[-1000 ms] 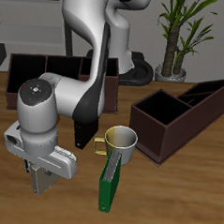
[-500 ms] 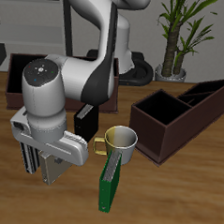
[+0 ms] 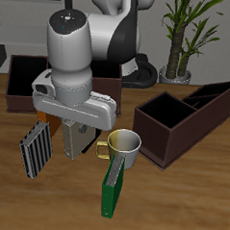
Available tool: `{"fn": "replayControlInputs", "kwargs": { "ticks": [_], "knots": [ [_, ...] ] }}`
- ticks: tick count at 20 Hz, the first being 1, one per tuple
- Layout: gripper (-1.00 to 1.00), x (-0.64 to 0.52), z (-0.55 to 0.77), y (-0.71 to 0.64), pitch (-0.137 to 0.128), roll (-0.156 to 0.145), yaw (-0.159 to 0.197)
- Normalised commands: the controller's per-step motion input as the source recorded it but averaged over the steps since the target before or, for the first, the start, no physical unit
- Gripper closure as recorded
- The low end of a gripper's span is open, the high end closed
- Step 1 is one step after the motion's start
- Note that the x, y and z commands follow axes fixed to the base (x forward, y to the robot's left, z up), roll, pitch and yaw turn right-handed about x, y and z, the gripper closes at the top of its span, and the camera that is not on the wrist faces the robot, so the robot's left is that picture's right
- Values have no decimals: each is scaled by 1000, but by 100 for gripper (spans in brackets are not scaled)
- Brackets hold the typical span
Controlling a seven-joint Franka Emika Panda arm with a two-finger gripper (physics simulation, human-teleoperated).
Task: Place the yellow book into the left desk caddy's back compartment
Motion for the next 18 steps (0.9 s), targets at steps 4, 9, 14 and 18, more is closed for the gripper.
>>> {"fn": "replayControlInputs", "kwargs": {
  "ticks": [4, 9, 14, 18],
  "knots": [
    [100, -485, 529, 116, -28, -66, -7],
    [100, -413, 350, -37, -31, -45, -36],
    [100, -453, 220, 185, -11, -6, 21],
    [100, -613, 192, 415, -26, -2, 19]
  ]
}}
